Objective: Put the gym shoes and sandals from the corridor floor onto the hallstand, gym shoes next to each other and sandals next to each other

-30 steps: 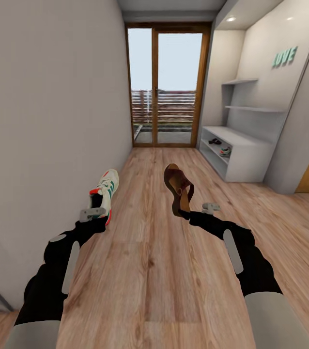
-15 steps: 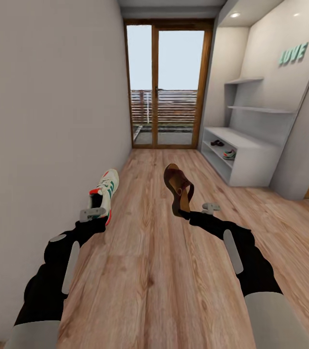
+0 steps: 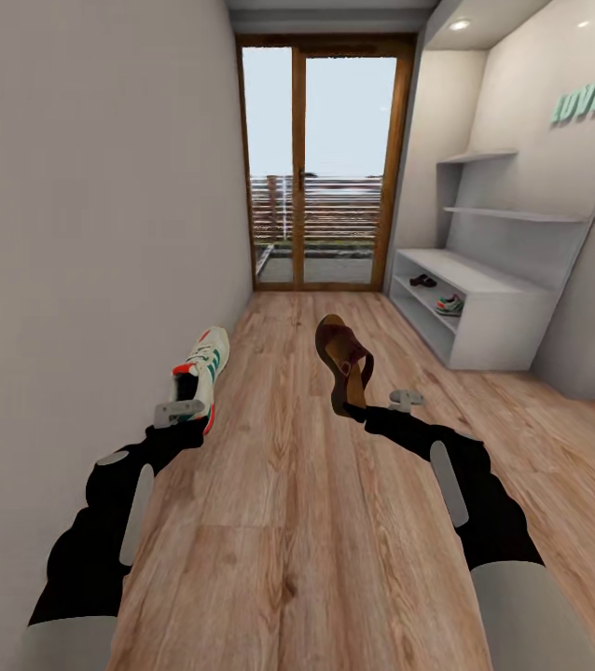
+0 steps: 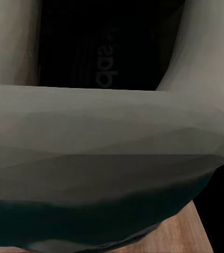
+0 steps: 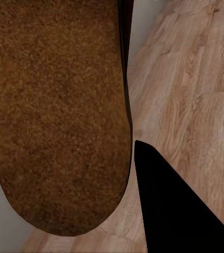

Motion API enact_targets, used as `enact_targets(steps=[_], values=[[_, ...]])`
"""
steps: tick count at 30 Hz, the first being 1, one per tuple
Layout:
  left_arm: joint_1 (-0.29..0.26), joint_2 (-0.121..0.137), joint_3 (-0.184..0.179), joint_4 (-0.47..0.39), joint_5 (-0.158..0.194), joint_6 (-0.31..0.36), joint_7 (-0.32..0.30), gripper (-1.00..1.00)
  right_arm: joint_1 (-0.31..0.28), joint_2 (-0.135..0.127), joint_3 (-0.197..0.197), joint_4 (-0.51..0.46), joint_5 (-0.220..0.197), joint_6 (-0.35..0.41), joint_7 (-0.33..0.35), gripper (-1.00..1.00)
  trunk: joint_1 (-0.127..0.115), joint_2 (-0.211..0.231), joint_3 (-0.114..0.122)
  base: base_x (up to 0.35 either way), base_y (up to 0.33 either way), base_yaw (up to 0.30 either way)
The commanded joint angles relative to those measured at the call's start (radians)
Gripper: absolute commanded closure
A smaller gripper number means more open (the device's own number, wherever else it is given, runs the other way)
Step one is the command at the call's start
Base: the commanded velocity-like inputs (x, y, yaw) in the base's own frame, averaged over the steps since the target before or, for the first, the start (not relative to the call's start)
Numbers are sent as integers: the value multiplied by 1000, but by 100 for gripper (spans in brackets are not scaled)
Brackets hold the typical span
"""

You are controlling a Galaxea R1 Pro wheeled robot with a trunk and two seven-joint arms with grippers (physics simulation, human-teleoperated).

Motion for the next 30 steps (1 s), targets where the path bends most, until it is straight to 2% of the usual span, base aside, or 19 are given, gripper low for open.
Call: enact_targets(steps=[1,17,30], values=[[-1,-1,3,0,0,6,-7,100,-1,1,-3,-1,-10,10,1,100,0,0,-1,344,0,0],[-1,-1,3,2,0,6,-7,100,-1,1,-3,0,-10,10,1,100,0,0,-1,344,0,-1],[-1,-1,3,2,0,6,-7,100,-1,1,-3,0,-10,10,1,100,0,0,6,344,0,-70]])
